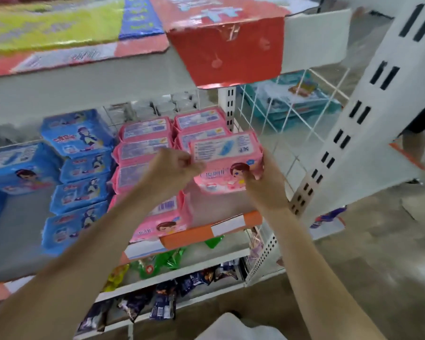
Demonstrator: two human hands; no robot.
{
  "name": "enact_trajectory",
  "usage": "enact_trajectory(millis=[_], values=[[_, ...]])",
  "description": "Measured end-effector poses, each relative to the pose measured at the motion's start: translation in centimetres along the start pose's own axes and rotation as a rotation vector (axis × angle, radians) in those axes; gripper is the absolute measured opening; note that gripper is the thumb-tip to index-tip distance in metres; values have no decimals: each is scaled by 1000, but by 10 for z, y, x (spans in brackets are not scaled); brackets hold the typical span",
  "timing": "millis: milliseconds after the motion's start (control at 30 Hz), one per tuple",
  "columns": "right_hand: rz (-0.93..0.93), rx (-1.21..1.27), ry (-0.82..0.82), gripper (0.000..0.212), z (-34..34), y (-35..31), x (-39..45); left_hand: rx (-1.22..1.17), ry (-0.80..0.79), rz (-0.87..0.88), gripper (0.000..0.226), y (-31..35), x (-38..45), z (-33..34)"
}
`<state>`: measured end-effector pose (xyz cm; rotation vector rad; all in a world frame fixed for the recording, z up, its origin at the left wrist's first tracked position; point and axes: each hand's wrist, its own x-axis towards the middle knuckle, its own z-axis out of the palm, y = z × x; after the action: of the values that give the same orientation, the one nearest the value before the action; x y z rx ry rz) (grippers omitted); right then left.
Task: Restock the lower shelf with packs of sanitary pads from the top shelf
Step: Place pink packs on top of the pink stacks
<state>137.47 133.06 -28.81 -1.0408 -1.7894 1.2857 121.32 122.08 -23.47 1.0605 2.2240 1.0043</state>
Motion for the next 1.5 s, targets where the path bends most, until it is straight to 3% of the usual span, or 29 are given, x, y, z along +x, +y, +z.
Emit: enact_trajectory(millis=[233,400,667,733,833,1100,1233,1367,1500], values=[[43,-9,-189,49,14,27,26,101,60,-165,36,-12,24,14],[60,-13,-226,62,21,46,33,328,93,-150,30,-11,26,18],[13,-80,-230,61,26,54,32,671,167,-91,26,4,17,30],[10,-101,-208,59,27,56,31,750,144,-51,35,7,15,32],[7,-118,-202,57,29,55,32,819,135,-27,31,9,18,29],[-18,-94,-212,60,30,57,31,750,87,-36,31,0,24,18],[53,-16,-194,73,31,52,23,824,70,109,30,-8,12,15],[85,47,-160,91,22,36,9,690,186,277,35,-15,-13,15],[-86,-106,-63,75,21,15,-15,689,275,371,40,-27,-47,13]])
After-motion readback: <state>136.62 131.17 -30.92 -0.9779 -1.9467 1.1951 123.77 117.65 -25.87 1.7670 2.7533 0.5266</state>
